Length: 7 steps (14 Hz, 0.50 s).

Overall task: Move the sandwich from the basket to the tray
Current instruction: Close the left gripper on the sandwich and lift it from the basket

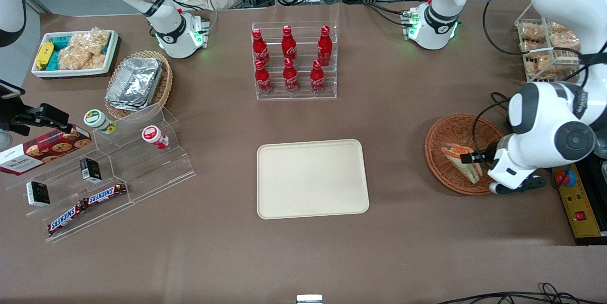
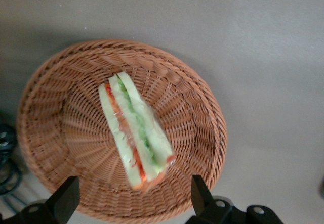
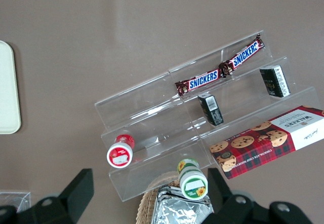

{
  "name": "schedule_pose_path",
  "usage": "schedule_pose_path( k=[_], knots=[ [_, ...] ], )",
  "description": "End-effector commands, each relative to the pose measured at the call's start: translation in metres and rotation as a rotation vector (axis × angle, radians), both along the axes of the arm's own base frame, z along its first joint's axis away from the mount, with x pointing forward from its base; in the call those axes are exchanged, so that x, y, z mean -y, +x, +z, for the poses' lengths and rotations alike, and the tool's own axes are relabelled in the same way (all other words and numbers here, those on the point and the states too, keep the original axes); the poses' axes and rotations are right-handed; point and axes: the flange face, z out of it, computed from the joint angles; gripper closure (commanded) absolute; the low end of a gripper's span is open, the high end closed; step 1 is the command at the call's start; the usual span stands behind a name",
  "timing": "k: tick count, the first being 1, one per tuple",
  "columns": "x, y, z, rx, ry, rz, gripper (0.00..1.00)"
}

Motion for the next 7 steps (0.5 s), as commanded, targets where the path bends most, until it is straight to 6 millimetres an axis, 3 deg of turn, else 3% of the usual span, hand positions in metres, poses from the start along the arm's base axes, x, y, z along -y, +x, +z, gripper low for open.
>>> schedule_pose_path(
  k=[1,3,7],
  knots=[
    [-0.013,-0.012,-0.024,0.017,0.006,0.067,0.02],
    [-0.021,-0.017,-0.043,0.042,0.006,0.124,0.02],
    [-0.022,-0.007,-0.073,0.148,-0.008,0.289,0.04]
  ],
)
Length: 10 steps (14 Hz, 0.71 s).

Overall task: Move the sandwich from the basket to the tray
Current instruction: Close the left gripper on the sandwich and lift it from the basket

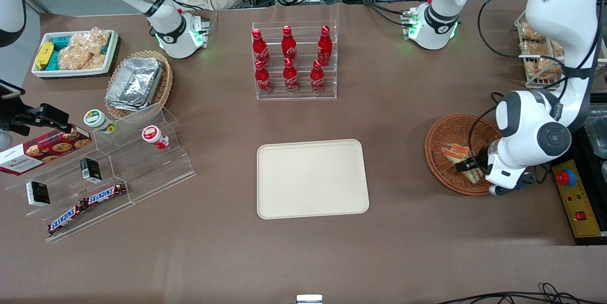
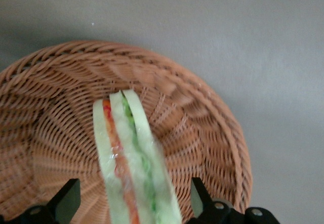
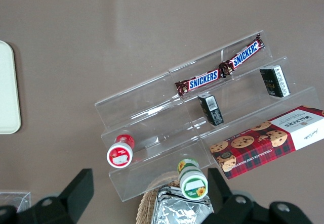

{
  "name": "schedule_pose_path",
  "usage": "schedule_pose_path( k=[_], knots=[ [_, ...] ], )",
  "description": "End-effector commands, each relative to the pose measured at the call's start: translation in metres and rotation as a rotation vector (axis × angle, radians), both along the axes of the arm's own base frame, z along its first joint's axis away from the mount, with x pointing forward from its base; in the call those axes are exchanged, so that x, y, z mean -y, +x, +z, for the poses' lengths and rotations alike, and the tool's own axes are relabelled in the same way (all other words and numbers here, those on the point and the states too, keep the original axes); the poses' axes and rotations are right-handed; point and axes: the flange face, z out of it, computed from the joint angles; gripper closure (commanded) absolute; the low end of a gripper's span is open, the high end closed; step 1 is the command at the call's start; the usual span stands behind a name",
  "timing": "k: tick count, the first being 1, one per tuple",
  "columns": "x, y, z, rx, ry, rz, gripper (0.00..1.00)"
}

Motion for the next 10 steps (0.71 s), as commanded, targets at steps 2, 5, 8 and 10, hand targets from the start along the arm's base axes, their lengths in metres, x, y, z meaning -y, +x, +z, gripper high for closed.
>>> schedule_pose_path(
  k=[2,5,8,10],
  knots=[
    [0.002,-0.004,-0.018,0.017,-0.002,0.073,0.14],
    [0.005,-0.006,-0.017,0.002,0.001,0.065,0.55],
    [0.011,0.007,0.041,-0.065,0.026,0.052,1.0],
    [0.02,0.021,0.107,-0.112,0.038,0.039,1.0]
  ],
)
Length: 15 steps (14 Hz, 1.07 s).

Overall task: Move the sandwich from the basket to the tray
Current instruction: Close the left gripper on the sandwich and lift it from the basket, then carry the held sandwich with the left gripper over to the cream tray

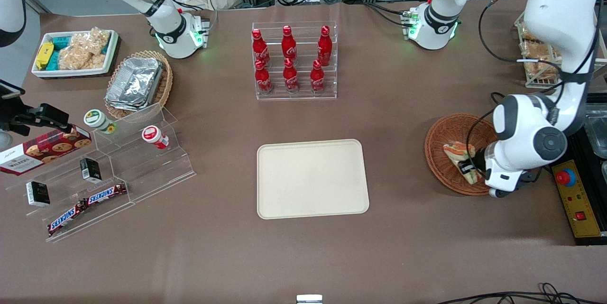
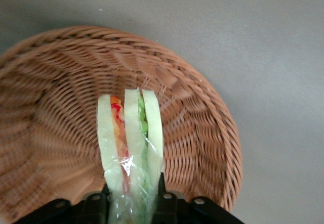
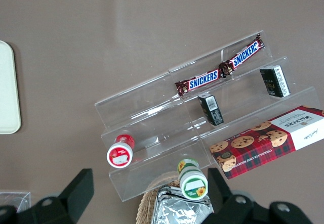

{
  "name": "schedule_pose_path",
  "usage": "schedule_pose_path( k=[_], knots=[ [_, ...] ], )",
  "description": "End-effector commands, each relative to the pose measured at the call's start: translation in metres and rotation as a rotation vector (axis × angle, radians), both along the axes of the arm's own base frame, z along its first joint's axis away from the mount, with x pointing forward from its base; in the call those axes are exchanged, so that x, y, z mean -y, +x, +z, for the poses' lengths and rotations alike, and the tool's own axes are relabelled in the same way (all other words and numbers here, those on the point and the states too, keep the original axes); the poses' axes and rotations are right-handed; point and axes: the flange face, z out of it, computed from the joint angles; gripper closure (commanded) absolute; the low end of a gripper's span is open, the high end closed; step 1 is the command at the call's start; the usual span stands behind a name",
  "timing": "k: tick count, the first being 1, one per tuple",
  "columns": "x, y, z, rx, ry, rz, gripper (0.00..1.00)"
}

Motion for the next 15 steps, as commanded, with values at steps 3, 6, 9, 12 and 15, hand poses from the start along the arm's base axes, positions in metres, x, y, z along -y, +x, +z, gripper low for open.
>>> schedule_pose_path(
  k=[3,6,9,12,15],
  knots=[
    [0.032,0.029,0.174,-0.004,0.005,-0.033,1.0],
    [0.048,0.033,0.25,0.075,-0.024,-0.094,1.0],
    [0.09,0.03,0.262,0.112,-0.051,-0.187,1.0],
    [0.189,0.019,0.227,0.103,-0.065,-0.34,1.0],
    [0.277,0.015,0.161,0.102,-0.106,-0.443,1.0]
  ],
)
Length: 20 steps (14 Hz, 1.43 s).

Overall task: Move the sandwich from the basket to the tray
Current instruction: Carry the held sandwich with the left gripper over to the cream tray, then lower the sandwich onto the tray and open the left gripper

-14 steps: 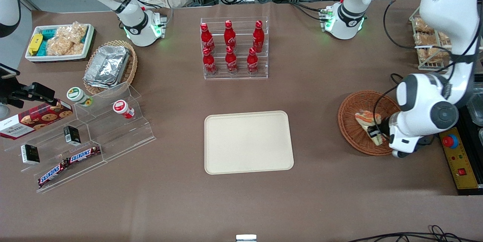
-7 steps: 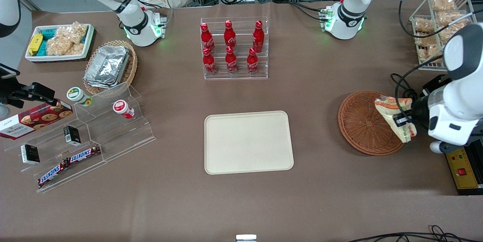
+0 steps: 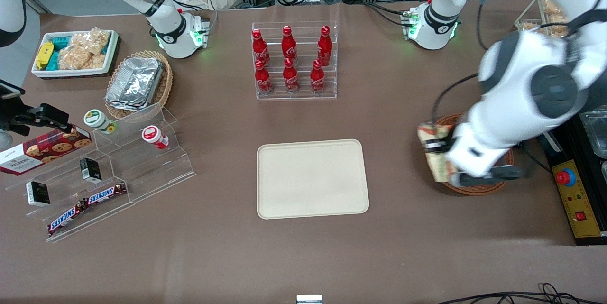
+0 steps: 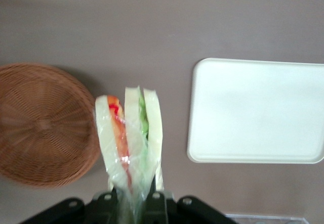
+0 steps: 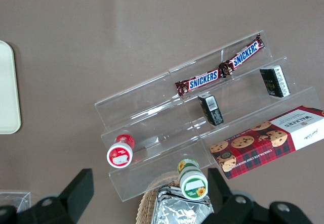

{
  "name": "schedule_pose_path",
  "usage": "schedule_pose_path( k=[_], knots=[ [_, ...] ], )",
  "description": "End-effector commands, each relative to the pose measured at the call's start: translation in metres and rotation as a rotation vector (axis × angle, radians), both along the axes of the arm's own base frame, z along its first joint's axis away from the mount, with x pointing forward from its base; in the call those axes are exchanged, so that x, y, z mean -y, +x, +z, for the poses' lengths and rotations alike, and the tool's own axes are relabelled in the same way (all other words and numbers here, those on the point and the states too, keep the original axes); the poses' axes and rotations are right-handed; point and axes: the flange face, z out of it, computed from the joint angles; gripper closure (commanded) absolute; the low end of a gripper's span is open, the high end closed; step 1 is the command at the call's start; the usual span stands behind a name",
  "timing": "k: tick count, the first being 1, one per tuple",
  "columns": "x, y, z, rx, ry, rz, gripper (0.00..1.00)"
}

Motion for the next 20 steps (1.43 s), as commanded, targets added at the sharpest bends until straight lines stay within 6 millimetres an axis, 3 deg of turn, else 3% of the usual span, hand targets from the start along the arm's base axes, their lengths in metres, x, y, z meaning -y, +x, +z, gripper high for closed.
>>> schedule_pose_path(
  k=[1,3,5,9,10,11,12,14,16,18,20],
  knots=[
    [0.061,0.004,-0.063,0.012,-0.026,-0.068,1.0],
    [0.092,0.005,-0.116,0.011,-0.029,-0.093,1.0],
    [0.11,0.004,-0.163,0.007,-0.022,-0.105,1.0],
    [0.118,0.013,-0.232,0.034,-0.059,-0.091,0.94],
    [0.118,0.014,-0.247,0.03,-0.062,-0.087,0.9],
    [0.12,0.013,-0.253,0.031,-0.067,-0.088,0.64],
    [0.125,0.009,-0.254,0.029,-0.065,-0.095,0.03],
    [0.122,0.01,-0.246,0.026,-0.047,-0.06,0.0],
    [0.116,0.008,-0.217,-0.013,-0.012,-0.054,0.0],
    [0.106,0.01,-0.155,0.001,0.004,-0.045,0.0],
    [0.073,0.017,-0.088,0.04,0.03,-0.009,0.0]
  ],
)
